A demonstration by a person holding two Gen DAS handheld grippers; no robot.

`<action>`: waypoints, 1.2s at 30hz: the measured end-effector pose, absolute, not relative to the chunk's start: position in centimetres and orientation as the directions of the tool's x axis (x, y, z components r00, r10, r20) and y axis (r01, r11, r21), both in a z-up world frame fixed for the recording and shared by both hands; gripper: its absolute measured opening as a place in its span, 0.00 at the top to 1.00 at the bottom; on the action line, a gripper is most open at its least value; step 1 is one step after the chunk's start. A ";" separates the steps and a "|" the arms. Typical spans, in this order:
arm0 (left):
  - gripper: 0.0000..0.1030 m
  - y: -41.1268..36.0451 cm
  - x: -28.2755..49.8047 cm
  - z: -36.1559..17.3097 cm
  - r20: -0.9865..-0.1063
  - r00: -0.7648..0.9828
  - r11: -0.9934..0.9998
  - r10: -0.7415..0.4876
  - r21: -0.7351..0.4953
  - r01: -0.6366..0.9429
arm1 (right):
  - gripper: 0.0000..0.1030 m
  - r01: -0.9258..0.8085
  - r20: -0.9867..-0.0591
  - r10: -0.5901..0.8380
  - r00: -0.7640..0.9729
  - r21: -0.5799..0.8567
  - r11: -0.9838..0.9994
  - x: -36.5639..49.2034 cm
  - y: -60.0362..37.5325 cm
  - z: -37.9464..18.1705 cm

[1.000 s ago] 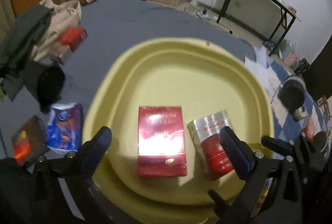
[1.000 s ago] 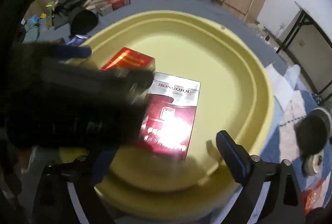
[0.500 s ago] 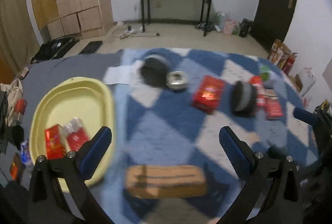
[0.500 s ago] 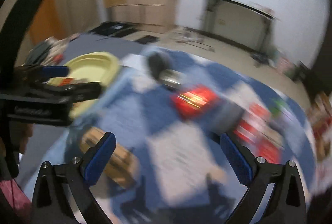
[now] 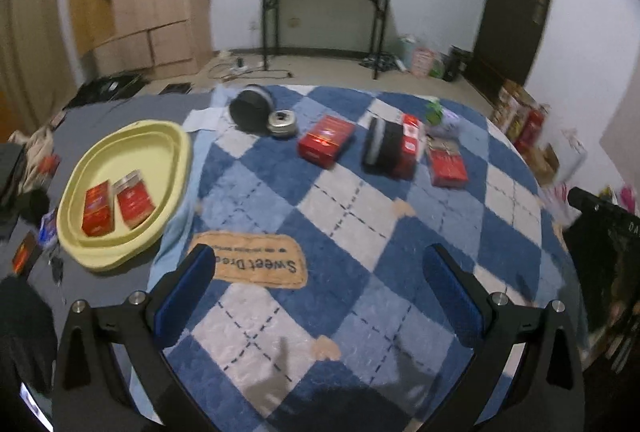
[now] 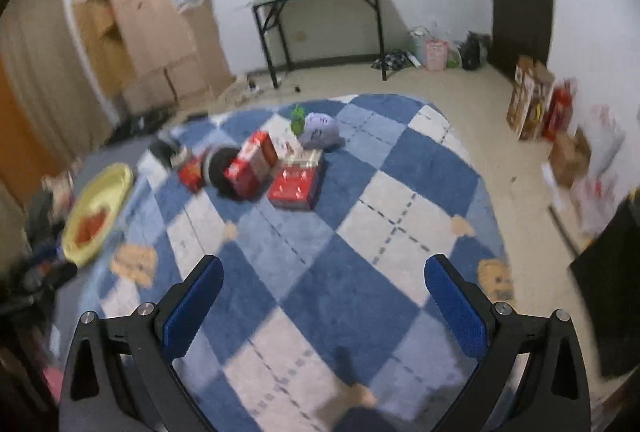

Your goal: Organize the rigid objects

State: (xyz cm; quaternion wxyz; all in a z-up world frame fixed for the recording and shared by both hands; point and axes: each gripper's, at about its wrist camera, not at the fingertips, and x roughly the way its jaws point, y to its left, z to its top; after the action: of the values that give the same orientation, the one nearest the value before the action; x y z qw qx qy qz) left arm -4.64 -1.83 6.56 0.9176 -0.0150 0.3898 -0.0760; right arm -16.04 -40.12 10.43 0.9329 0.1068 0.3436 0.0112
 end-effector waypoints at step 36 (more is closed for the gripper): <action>0.00 -1.6 0.2 5.2 -0.652 0.733 0.981 -0.194 -0.109 0.162 | 0.00 0.043 -0.704 0.127 0.699 0.219 0.975 -8.9 -36.4 5.2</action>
State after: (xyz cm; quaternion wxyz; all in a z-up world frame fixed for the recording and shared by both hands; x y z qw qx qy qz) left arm 0.17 -1.60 5.17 0.9307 -0.0226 0.3524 -0.0955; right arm -8.93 -36.43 5.16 0.9150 0.1102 0.3875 0.0229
